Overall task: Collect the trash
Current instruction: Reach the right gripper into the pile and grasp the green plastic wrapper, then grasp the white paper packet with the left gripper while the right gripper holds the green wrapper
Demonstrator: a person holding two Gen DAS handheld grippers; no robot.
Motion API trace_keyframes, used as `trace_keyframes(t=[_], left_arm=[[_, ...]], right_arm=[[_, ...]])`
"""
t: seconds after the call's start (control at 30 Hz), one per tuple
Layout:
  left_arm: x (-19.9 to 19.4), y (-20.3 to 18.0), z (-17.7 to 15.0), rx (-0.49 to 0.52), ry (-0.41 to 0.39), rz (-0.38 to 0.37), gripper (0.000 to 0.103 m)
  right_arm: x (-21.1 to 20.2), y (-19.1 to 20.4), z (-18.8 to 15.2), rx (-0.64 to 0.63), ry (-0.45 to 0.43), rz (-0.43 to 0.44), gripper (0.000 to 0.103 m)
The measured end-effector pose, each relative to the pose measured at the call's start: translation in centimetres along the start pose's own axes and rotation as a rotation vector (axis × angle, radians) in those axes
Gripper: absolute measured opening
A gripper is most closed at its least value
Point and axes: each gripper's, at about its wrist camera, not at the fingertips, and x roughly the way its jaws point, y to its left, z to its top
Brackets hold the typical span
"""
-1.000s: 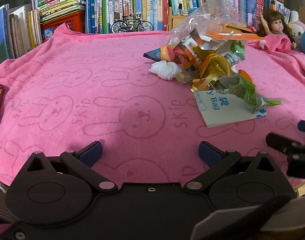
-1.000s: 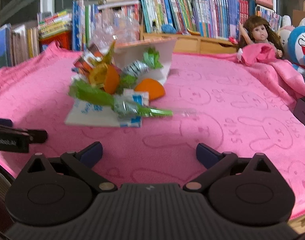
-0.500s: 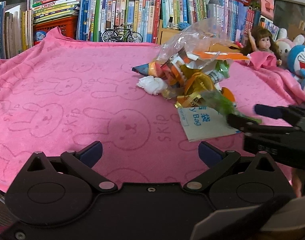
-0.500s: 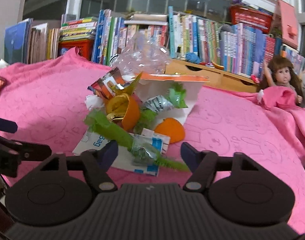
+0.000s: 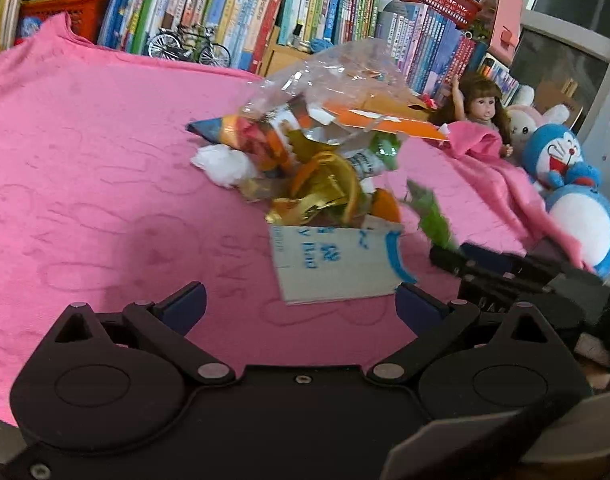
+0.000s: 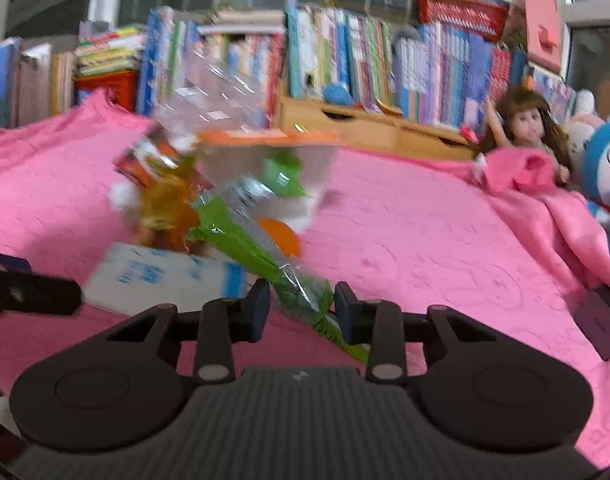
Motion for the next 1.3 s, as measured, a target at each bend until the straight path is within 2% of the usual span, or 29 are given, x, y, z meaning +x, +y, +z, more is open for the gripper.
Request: trace_keyframes(t=[0.1, 0.3, 0.4, 0.53, 0.63, 0.77, 0.87, 0.97, 1.0, 1.03, 1.07, 1.1, 1.13, 1.17, 1.2, 1.23, 1.3], left_arm=[[0.8, -0.7, 0.2, 0.022, 0.001, 0.003, 0.101], [1.1, -1.5, -0.1, 0.082, 0.006, 0.025, 0.101], [0.7, -1.4, -0.4, 0.104, -0.001, 0.040, 0.101], [0.2, -0.8, -0.6, 0.119, -0.012, 0.059, 0.102], [0.2, -0.8, -0.5, 0.142, -0.032, 0.088, 0.103], [0.8, -1.0, -0.5, 0.138, -0.043, 0.111, 0.103], [1.8, -0.5, -0.1, 0.050, -0.004, 0.068, 0.103], [2.3, 0.1, 0.4, -0.039, -0.022, 0.057, 0.098], [2.5, 0.2, 0.6, -0.064, -0.026, 0.050, 0.092], [2.6, 0.3, 0.8, -0.089, -0.032, 0.045, 0.080], [2.8, 0.5, 1.0, -0.118, -0.037, 0.045, 0.072], [3.0, 0.6, 1.1, -0.140, -0.041, 0.055, 0.053], [3.2, 0.7, 1.2, -0.160, -0.040, 0.074, 0.026], [3.5, 0.9, 1.3, -0.180, -0.025, 0.078, 0.012], [3.8, 1.3, 1.3, -0.220, -0.004, 0.074, 0.003], [3.8, 1.8, 1.2, -0.253, -0.003, 0.057, 0.003], [3.4, 1.9, 1.1, -0.246, -0.012, 0.048, 0.001]], right_arm=[[0.5, -0.8, -0.2, -0.004, 0.019, 0.069, 0.040], [0.4, -0.1, 0.8, -0.034, 0.051, 0.287, 0.040], [0.8, 0.1, 1.1, 0.025, 0.079, 0.422, 0.040], [1.1, -0.5, 1.4, 0.142, 0.083, 0.533, 0.040], [0.8, -1.3, 1.7, 0.203, 0.068, 0.516, 0.040], [0.2, -1.2, 1.9, 0.142, 0.052, 0.321, 0.041], [0.7, -1.3, 1.9, 0.120, 0.077, 0.260, 0.041], [0.9, -2.0, 1.6, 0.152, 0.073, 0.257, 0.041], [0.9, -2.1, 1.5, 0.163, 0.068, 0.259, 0.041], [0.8, -2.2, 1.4, 0.172, 0.064, 0.260, 0.041], [0.7, -2.2, 1.2, 0.175, 0.060, 0.260, 0.041], [0.5, -2.2, 1.1, 0.171, 0.057, 0.258, 0.041], [0.4, -2.0, 1.0, 0.164, 0.053, 0.254, 0.041], [0.4, -1.7, 1.0, 0.157, 0.051, 0.250, 0.041], [0.3, -1.6, 0.9, 0.152, 0.048, 0.248, 0.041], [0.1, -1.5, 0.8, 0.148, 0.045, 0.247, 0.041], [-0.3, -1.4, 0.5, 0.144, 0.038, 0.252, 0.041]])
